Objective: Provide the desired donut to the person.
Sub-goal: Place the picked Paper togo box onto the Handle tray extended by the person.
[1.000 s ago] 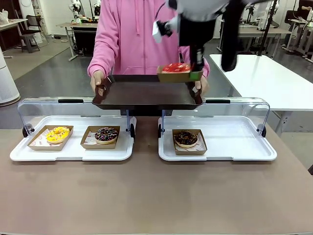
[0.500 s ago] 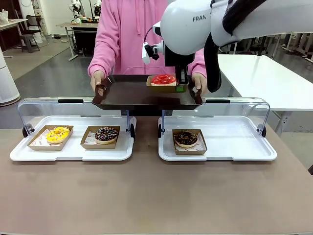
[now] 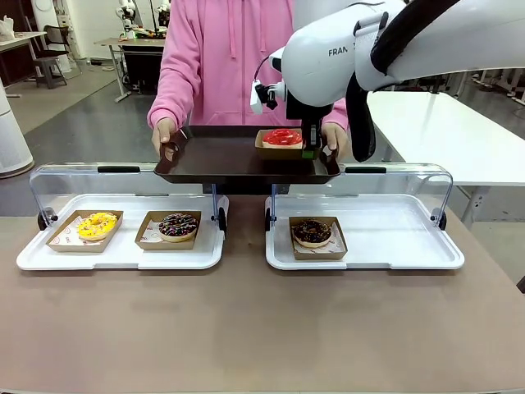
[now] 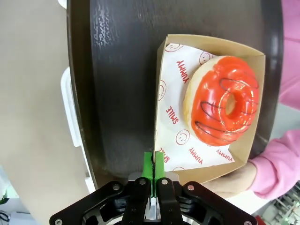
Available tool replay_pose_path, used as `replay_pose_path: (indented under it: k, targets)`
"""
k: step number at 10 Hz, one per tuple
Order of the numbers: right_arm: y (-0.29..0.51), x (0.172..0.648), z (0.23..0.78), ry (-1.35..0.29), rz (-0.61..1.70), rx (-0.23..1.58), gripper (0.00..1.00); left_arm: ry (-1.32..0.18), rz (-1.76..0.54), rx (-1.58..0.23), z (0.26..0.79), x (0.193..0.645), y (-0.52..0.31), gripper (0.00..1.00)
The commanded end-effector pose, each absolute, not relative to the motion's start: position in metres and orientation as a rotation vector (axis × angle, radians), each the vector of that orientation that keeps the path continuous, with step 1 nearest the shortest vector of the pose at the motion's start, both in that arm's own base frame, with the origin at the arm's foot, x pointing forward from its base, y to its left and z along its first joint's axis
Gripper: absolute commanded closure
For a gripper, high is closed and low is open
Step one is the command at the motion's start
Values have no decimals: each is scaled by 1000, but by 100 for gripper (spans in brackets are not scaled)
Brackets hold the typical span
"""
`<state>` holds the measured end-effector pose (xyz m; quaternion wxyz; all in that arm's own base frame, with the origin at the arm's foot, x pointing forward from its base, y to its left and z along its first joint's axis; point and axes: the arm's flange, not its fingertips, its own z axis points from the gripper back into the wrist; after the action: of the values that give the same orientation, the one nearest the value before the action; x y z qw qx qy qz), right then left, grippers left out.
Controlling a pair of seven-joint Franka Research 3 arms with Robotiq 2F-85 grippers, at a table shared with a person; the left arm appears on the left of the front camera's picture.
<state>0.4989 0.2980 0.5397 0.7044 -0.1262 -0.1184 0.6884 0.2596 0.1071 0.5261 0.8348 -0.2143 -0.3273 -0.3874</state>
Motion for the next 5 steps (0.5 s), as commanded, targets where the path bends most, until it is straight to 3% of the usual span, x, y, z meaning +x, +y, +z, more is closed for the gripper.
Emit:
replay_pose_path:
  k: [1,3,4,5]
  targets:
    - [295,506,530,-257,1555,-206,99,-705,-839,-464,525,259,110,0]
    - [292,509,529,-277,1508,-218,99,-705,-839,-464,525,259,110,0]
    - [289,504,538,-302,1519,-210,39,-705,-839,-464,525,259,110,0]
    - [286,502,545,-297,1521,-210,39,-705,-839,-464,525,259,110,0]
